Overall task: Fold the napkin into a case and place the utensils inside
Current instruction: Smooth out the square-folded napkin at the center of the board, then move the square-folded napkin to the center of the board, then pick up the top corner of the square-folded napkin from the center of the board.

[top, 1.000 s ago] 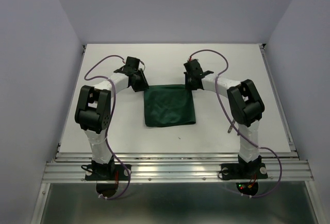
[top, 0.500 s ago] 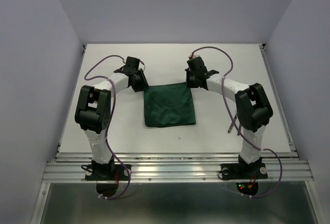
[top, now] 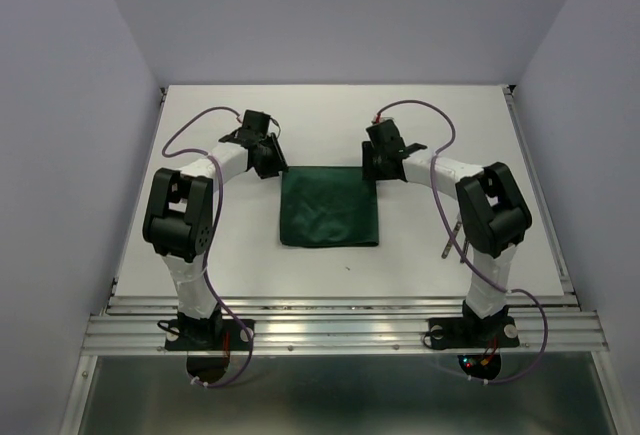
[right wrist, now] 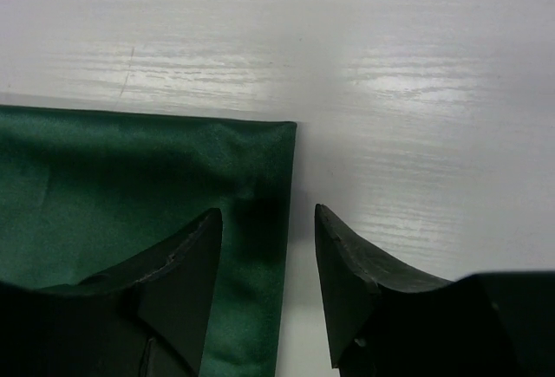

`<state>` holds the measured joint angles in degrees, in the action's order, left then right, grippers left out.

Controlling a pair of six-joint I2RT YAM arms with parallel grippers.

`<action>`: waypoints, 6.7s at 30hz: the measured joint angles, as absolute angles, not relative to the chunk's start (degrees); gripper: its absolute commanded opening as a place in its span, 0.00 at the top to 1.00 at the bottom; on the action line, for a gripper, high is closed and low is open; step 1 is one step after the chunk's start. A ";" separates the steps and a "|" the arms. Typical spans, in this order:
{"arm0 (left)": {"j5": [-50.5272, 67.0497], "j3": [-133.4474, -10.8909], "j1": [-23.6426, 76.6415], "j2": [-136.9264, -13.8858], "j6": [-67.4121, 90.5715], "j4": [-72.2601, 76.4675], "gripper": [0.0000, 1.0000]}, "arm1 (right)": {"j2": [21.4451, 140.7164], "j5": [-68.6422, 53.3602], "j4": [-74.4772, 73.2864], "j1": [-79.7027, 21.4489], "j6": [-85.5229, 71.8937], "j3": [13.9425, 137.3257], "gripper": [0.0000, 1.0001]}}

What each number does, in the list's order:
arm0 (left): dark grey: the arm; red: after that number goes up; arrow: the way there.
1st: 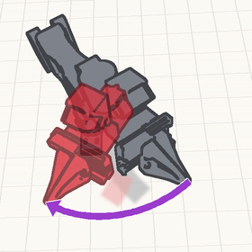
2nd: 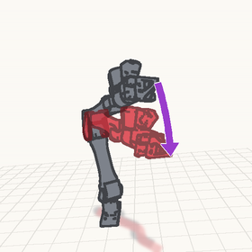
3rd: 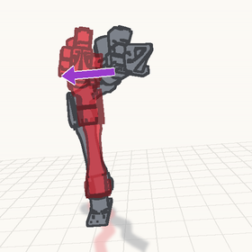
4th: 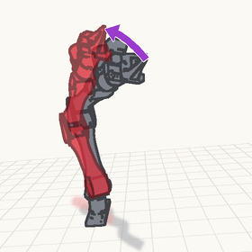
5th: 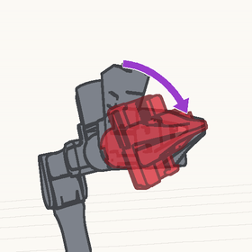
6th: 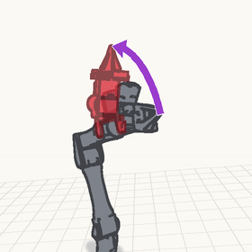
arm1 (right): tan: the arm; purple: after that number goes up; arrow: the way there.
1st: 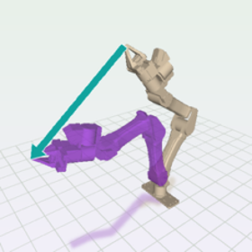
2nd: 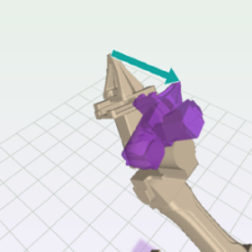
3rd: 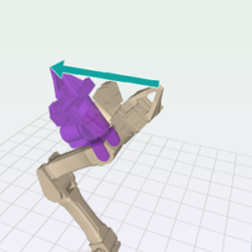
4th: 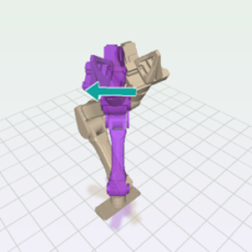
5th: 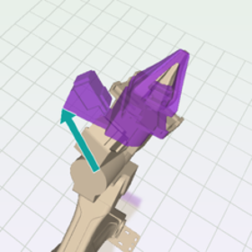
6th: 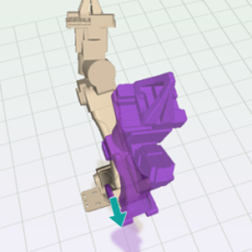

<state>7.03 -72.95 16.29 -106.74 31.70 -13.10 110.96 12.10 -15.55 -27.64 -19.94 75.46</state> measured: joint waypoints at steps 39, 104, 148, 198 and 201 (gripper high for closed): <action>7.35 -68.47 16.29 -102.30 31.44 -13.45 0.57 | 116.29 -0.58 -8.38 -22.39 -9.85 78.67 0.48; 5.80 -66.30 8.88 -89.80 29.58 -19.33 0.57 | 112.33 12.10 -8.99 -61.98 -15.20 73.58 0.71; 6.63 -66.11 8.88 -89.80 29.54 -19.11 0.57 | 104.38 2.94 3.05 -42.13 -27.24 67.57 0.99; 6.26 -65.45 8.08 -89.80 28.99 -19.22 0.57 | 114.98 20.60 -7.99 -66.52 -8.40 74.22 0.82; 6.46 -65.25 8.08 -89.80 28.99 -19.09 0.57 | 114.98 20.73 -8.01 -66.52 -8.82 74.22 0.93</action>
